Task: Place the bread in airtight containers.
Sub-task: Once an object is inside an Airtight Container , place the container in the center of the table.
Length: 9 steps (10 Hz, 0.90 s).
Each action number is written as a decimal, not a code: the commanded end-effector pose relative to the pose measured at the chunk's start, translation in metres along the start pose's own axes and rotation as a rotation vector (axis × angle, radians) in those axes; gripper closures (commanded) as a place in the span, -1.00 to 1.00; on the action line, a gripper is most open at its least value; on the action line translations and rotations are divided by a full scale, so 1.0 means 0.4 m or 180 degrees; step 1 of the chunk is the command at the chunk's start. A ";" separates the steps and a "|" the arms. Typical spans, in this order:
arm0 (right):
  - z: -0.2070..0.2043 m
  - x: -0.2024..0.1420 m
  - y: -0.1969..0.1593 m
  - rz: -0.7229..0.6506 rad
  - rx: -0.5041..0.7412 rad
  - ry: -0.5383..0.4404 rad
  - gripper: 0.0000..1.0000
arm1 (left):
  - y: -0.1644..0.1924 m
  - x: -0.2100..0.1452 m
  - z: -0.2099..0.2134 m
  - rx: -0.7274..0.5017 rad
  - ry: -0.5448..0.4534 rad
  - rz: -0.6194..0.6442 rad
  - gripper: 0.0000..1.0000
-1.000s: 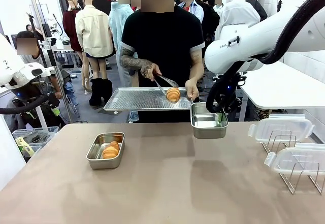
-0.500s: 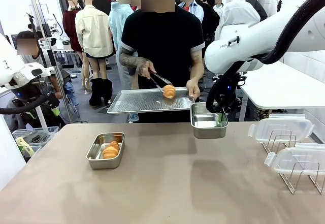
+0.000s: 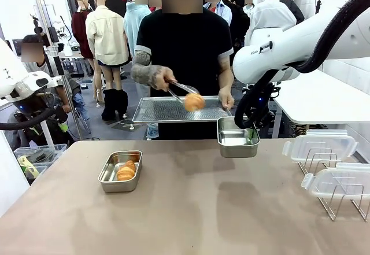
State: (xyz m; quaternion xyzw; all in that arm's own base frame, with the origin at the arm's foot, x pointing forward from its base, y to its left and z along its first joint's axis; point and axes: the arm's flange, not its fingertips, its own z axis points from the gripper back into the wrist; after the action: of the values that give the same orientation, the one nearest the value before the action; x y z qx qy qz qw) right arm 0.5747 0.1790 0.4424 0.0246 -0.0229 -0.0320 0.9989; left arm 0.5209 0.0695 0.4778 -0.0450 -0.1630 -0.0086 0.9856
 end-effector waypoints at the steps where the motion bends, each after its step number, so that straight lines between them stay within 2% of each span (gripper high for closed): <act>1: 0.005 -0.011 -0.005 0.0012 0.0016 -0.0004 1.00 | 0.002 -0.002 0.008 0.0032 0.0004 -0.0021 -1.00; 9: 0.005 -0.011 -0.005 0.0012 0.0016 -0.0004 1.00 | 0.002 -0.002 0.008 0.0032 0.0004 -0.0021 -1.00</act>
State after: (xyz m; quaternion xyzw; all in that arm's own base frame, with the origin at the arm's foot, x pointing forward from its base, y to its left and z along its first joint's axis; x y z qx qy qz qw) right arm 0.5747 0.1790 0.4424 0.0246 -0.0229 -0.0319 0.9989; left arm 0.5209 0.0695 0.4778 -0.0450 -0.1630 -0.0086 0.9856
